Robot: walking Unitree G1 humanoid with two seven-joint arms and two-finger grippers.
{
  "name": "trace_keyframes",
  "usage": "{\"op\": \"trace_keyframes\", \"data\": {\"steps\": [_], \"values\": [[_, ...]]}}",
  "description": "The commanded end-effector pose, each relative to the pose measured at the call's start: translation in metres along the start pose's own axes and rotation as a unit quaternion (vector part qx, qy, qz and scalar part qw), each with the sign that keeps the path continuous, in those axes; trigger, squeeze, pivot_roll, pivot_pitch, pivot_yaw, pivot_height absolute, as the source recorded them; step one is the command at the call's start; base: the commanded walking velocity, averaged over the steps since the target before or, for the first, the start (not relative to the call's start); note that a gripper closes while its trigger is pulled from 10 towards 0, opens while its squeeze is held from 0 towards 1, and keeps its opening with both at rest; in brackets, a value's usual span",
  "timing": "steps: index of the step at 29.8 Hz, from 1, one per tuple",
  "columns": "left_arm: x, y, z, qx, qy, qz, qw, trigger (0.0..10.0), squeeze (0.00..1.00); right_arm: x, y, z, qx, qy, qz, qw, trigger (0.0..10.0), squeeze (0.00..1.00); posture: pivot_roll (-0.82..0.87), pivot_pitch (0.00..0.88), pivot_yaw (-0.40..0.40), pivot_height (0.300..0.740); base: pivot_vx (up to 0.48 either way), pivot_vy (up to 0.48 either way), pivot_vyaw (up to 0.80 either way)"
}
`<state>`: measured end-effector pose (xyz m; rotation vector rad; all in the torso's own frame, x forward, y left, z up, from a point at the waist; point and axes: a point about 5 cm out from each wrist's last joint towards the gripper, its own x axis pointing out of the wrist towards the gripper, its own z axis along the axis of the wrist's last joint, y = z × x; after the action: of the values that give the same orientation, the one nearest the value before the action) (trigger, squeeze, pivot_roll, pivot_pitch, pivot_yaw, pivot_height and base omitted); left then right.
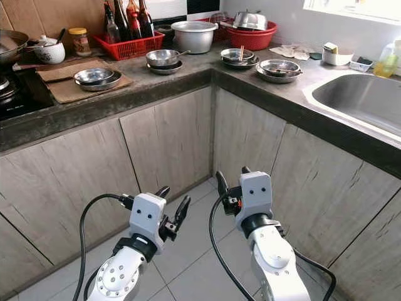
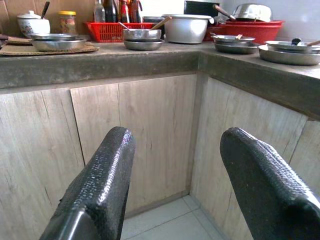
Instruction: Kitchen organization
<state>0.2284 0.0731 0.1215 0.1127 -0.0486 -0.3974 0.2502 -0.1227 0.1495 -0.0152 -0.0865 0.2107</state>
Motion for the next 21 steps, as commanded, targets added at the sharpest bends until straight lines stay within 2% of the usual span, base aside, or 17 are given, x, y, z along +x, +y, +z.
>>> {"op": "trace_keyframes", "data": {"steps": [1, 18, 21], "values": [[0.001, -0.0003, -0.0003, 0.004, 0.002, -0.002, 1.0, 10.0, 0.0, 0.0007, -0.0001, -0.0006, -0.002, 0.003, 0.002, 1.0, 10.0, 0.0, 0.0, 0.0, -0.048, 0.74, 0.259, 0.0, 0.0], [0.0014, -0.0012, -0.0003, 0.005, -0.001, -0.008, 1.0, 10.0, 0.0, 0.0, 0.0023, -0.001, -0.008, 0.002, 0.01, 1.0, 10.0, 0.0, 0.01, 0.0, -0.047, 0.74, 0.314, 0.0, 0.0], [0.0014, -0.0014, -0.0004, 0.005, -0.001, -0.008, 1.0, 10.0, 0.0, 0.0003, 0.002, -0.0011, -0.01, 0.002, 0.01, 1.0, 10.0, 0.0, 0.0, 0.0, -0.05, 0.74, 0.334, 0.0, 0.8]]}}
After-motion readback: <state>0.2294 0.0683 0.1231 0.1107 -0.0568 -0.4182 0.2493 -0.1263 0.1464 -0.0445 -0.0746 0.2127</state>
